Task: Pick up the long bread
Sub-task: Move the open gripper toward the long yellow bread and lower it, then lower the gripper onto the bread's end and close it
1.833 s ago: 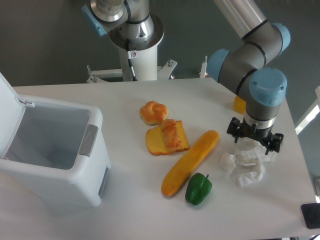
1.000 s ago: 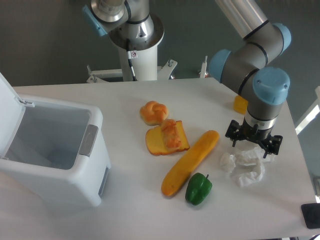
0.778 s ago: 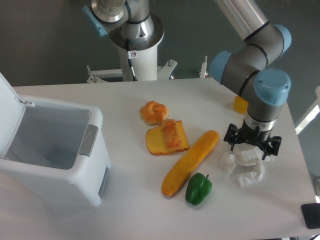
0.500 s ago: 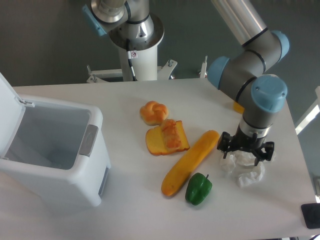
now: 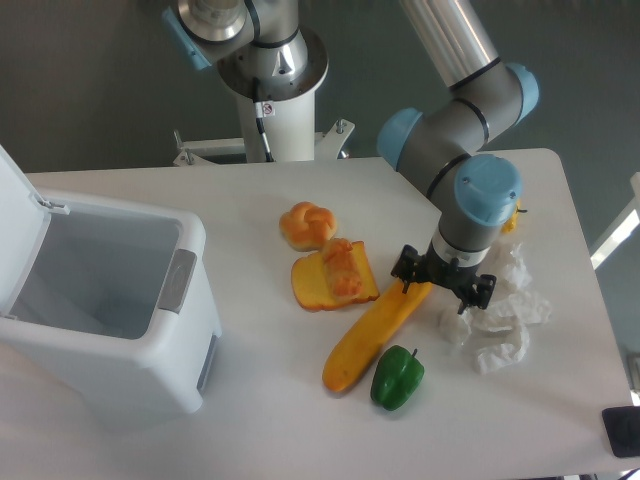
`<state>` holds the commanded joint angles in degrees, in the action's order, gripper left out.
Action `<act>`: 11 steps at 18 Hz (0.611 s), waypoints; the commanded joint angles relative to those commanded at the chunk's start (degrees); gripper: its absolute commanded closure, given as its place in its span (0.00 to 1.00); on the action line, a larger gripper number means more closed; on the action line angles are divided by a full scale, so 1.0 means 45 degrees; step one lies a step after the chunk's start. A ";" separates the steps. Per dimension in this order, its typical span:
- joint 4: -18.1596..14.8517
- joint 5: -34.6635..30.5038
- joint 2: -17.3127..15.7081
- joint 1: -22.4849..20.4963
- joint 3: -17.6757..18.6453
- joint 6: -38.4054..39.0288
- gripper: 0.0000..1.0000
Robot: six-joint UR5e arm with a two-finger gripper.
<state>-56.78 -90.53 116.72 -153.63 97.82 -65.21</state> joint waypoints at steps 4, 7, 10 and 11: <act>0.0020 -0.0039 0.0214 -0.0039 0.0098 -0.0605 0.00; 0.0000 -0.0078 0.0235 -0.0059 0.0195 -0.0722 0.00; 0.0020 -0.0098 0.0215 -0.0039 0.0507 -0.0743 0.00; 0.0020 -0.0098 0.0215 -0.0039 0.0605 -0.0762 0.00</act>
<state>-56.69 -90.97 117.69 -153.81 100.54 -68.64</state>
